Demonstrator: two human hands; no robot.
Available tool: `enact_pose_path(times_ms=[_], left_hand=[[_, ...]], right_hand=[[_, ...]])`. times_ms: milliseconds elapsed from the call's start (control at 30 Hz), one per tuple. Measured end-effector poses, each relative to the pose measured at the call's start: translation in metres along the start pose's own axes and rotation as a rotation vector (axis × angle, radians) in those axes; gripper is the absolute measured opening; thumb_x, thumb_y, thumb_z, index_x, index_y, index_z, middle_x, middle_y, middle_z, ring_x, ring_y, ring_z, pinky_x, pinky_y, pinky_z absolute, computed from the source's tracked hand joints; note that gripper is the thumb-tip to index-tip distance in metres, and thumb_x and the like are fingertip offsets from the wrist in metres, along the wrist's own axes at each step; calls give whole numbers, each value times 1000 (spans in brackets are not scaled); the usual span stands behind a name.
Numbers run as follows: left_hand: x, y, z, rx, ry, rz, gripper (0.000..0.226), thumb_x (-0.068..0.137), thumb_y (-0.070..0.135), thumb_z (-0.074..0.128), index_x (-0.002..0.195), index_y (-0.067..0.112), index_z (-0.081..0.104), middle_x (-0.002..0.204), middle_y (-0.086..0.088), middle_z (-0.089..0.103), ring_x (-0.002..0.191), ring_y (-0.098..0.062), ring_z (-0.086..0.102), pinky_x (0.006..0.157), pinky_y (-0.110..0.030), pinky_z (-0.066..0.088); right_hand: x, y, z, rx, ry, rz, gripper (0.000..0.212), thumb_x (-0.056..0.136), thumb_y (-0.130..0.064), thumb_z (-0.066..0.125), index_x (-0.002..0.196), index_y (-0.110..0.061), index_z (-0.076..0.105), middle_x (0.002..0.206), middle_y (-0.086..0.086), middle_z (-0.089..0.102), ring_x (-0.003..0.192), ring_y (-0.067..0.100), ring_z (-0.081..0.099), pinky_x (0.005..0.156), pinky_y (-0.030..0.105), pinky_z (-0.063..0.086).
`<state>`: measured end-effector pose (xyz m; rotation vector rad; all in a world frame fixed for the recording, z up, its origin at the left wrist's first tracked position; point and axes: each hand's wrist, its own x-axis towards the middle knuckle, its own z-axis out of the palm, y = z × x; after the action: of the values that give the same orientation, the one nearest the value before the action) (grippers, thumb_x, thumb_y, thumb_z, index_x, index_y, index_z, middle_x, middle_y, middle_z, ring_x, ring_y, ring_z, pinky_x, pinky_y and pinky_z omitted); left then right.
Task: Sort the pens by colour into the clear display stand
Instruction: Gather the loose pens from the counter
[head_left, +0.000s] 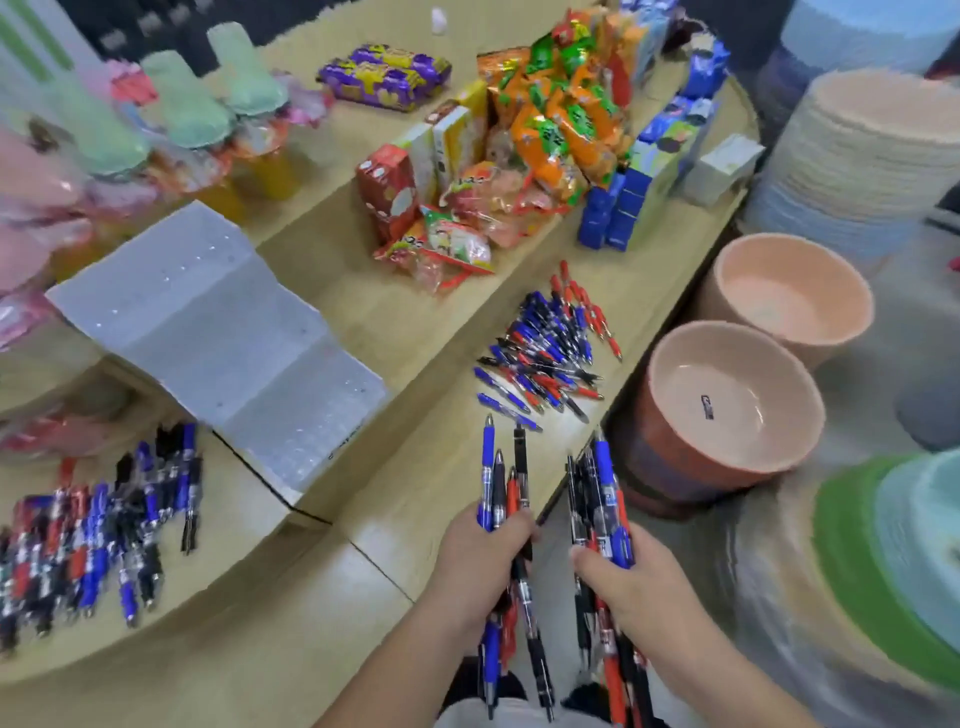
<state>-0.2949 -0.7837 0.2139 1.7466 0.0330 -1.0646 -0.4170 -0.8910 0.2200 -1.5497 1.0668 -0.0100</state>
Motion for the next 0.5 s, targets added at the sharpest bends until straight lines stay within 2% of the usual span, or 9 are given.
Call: enact_pose_path(times_ms=[167,233,333,433,500], left_hand=[[27,2,-21,-171,242,-49,15,84,25,63,84,10,60,69,-4,55,61,-17,53,57,-29,46],[42,-9,-35,-243,342,-77,12,85,25,63,82,14,59,68,-2,54,59,-15,51,57,-27,44],[73,-37,-56,-354,461,-136,12,87,29,63,83,18,59,67,1,56,59,-13,52,60,-27,45],[114,-68,-70,-387,604,-193,17,90,32,64,87,17,58,70,4,58,60,-10,55,57,-19,44],[143,-82,-75,-337,710,-237,17,91,33,64,90,18,56,74,6,61,61,-7,55,51,-13,39]], right_hand=[[71,-33,15,-254,-258,-46,28,83,-29,72,71,-14,51,60,-5,48,56,11,41,59,30,34],[96,-43,37,-322,-361,-47,22,84,-31,71,77,-15,57,66,-1,56,59,12,48,61,30,39],[133,-45,81,-408,-497,-49,24,86,-31,69,88,-9,61,74,12,62,64,18,56,65,32,45],[169,-38,127,-459,-537,-67,11,88,-28,68,90,-19,63,79,3,68,74,19,64,65,28,48],[194,-27,155,-513,-544,-83,8,87,-25,69,87,-21,61,76,-1,66,71,16,63,65,29,49]])
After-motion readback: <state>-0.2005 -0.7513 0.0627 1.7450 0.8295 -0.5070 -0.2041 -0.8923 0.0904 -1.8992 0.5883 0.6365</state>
